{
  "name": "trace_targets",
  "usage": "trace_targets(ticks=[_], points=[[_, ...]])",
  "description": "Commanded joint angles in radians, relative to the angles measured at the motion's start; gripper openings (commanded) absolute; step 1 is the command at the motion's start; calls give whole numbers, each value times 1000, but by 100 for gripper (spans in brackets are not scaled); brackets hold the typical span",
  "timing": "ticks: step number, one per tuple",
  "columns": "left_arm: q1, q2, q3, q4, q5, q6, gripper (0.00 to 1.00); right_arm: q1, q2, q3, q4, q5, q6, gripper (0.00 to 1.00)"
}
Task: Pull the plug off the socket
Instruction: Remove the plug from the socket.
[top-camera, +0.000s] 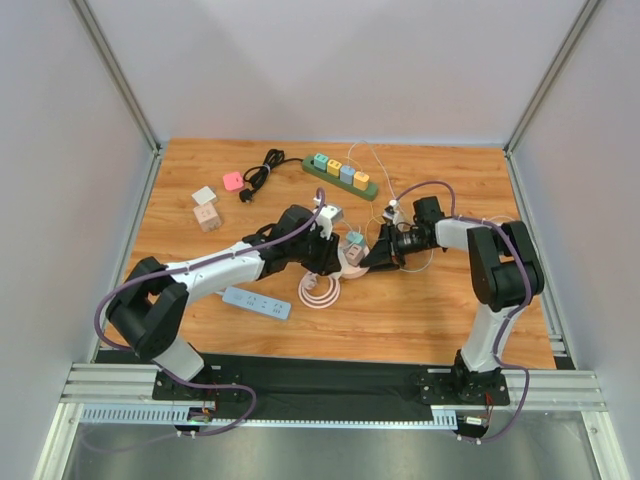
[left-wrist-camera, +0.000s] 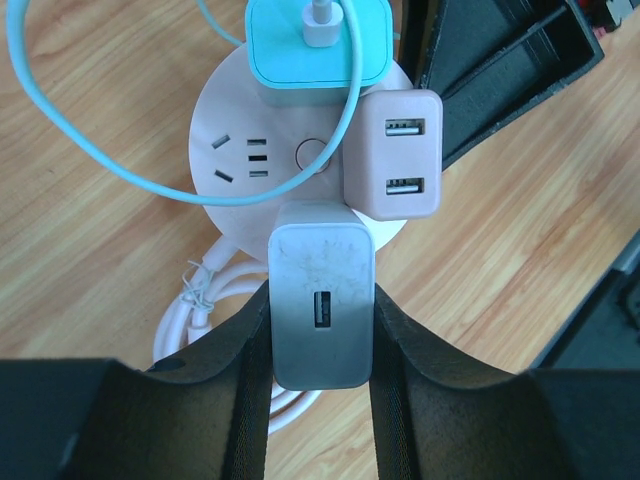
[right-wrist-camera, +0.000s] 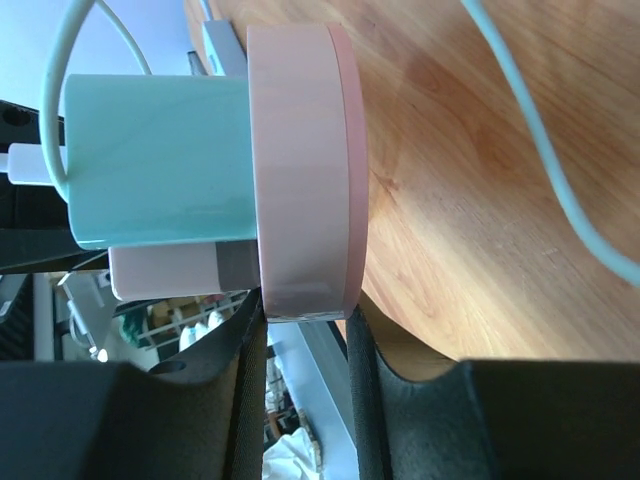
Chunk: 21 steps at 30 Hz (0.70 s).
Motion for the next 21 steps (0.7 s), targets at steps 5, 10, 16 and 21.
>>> trace_targets(ticks=[5,10,16,21], points=[[4,-1,133,173,294,-220,0,16,-85,-12,34,328,-86,0],[-73,-15,167,16,114,73,0,17,-76,-12,32,333,-85,0],[-113,2,149,-103,-25,316,0,13,-65,-14,38,314,-83,0],[-90,-30,104,-69,18,223,0,-4,-48,-12,37,308,-88,0]])
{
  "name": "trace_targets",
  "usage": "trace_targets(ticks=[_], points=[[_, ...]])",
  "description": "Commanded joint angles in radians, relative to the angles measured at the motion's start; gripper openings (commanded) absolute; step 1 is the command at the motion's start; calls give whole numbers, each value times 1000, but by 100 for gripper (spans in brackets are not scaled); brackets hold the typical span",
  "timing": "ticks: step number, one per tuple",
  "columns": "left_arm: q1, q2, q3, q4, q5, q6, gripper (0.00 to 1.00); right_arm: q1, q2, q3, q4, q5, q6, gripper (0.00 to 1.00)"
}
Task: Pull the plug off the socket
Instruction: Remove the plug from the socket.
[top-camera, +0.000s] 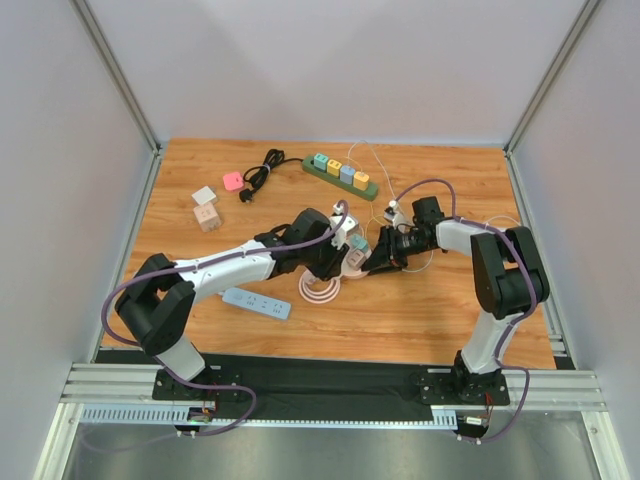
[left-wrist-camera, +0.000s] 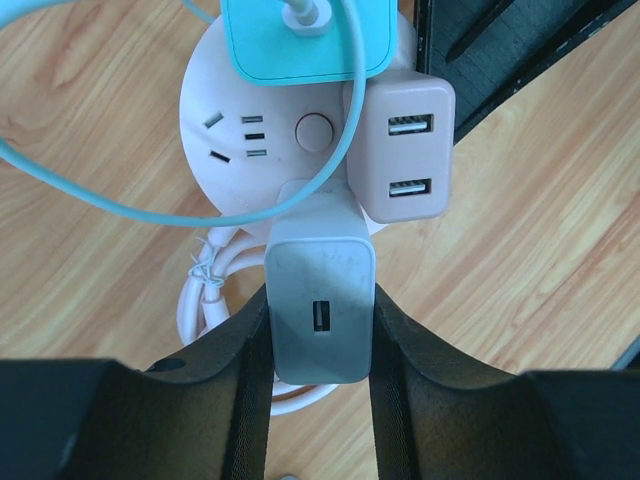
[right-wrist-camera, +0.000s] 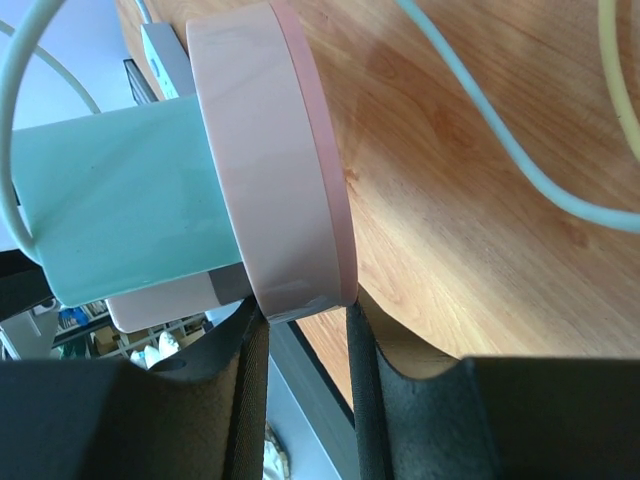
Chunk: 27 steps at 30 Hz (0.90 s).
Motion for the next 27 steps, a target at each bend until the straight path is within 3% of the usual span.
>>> trace_targets(ticks=[1,4,6,10,13,19,27], points=[[20,-79,14,88,212,-80,0,-17,26,9,84,144,-44,0],[43,-69,9,171,263,-290,0,-17,31,10,105,77,-41,0],[43,-46,12,211,269,-378,0,-15,31,13,115,48,-44,6],[43,-9,7,274,223,-541,0,-15,20,4,138,15,-38,40],[43,9,-8,297,170,-640,0,-15,8,0,153,5,-30,50],[42,26,-48,392,119,-843,0,-15,16,-3,162,-5,-15,57],[22,82,-25,429,128,-977,0,-17,-7,-34,203,66,39,52]])
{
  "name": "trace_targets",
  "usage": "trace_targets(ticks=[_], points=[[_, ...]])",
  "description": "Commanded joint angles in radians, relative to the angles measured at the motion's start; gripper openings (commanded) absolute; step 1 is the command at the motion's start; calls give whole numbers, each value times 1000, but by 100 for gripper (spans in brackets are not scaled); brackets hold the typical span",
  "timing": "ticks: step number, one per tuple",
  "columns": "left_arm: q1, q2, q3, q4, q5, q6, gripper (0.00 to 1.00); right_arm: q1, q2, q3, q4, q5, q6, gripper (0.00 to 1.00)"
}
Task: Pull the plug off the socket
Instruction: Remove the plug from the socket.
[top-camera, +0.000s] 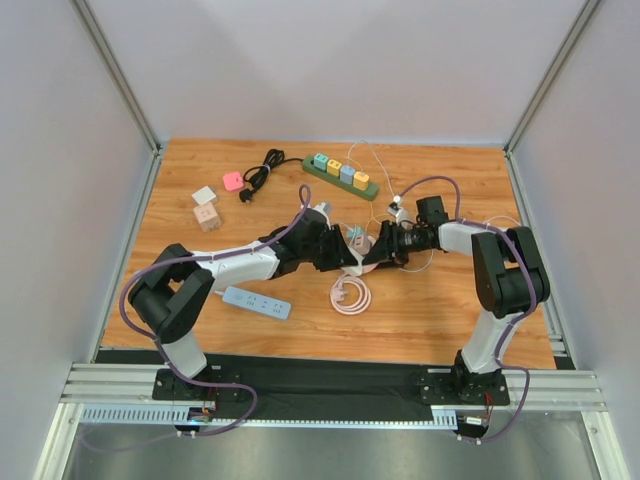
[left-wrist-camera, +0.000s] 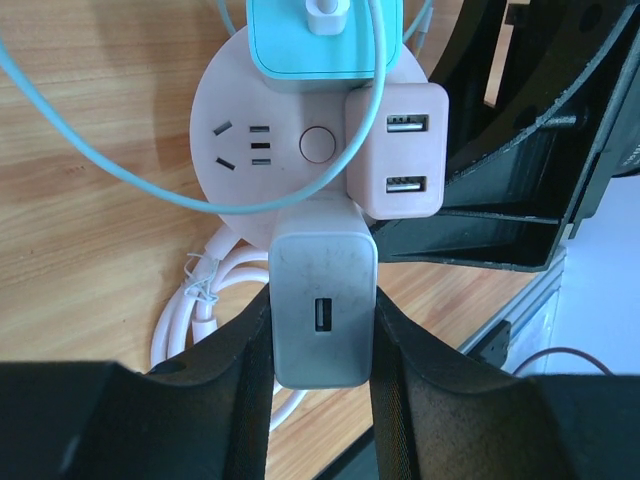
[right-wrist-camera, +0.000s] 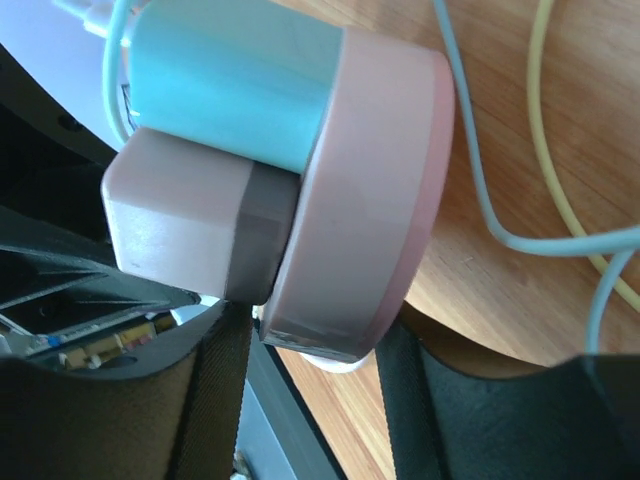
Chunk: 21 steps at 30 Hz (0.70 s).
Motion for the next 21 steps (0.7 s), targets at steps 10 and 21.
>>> trace_targets(ticks=[10,21], points=[[-54,-5,49,130,68,-96,0,-27,-64,-54,95,204,71,23],[-74,26,190,-41,174,-326,0,-47,-127,-82,69,382,48,0]])
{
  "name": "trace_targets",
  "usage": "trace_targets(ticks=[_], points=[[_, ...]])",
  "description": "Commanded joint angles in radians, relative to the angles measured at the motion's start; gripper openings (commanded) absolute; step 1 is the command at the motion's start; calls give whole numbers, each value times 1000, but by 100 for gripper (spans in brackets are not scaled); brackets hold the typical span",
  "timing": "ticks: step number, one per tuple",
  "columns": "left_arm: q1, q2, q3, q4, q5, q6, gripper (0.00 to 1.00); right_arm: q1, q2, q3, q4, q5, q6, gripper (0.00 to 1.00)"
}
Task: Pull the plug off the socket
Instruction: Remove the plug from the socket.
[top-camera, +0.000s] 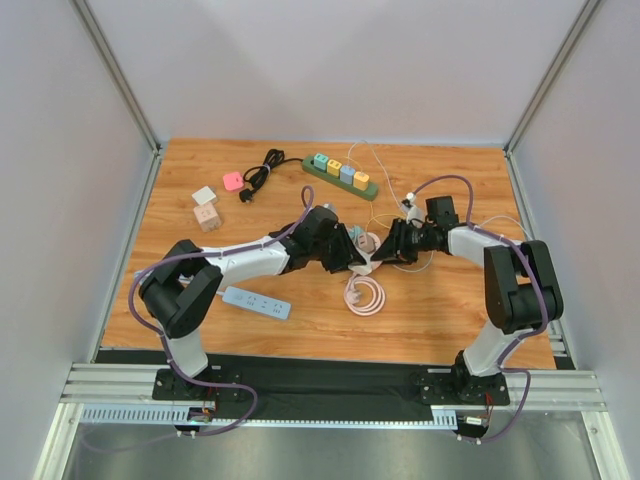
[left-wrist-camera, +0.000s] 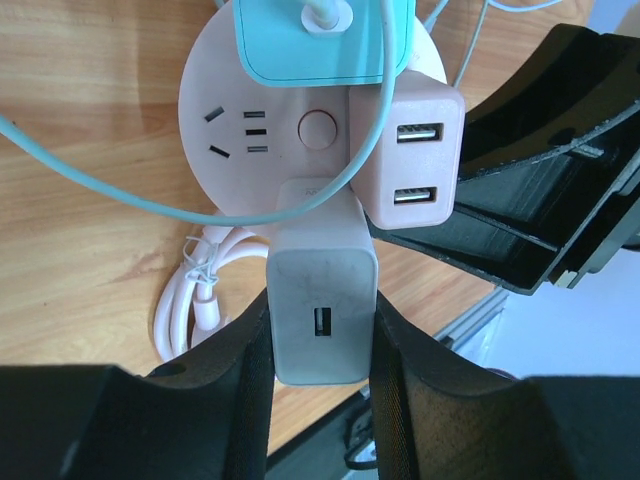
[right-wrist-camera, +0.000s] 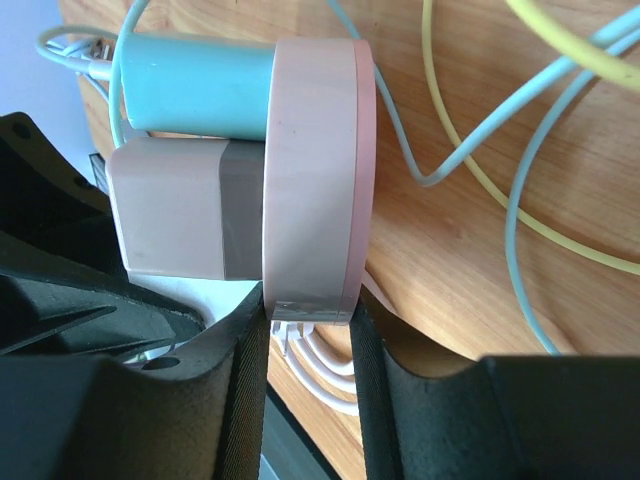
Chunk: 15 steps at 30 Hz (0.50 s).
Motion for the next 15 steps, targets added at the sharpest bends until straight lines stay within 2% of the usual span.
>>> trace_targets(ticks=[1,3,6,8,12,15], points=[[-39,-36,106,35,215,-125,0,-16,-12,-14,38,230,-47,0],[-37,-41,138,-35,236,-93,0,-21,-4,-10,34,224,-49,0],[-36,-24,223,-163,250,90,0,-24,5,-5,28,208,-52,0],[-34,2,246,-176,305,239,0,-24,10,-5,32,193,-50,0],[-28,36,223,-123,476,361,0,-24,14,-5,32,190,-56,0],[-15,54,226,-156,511,410,0,-24,11,-3,29,198,-62,0]])
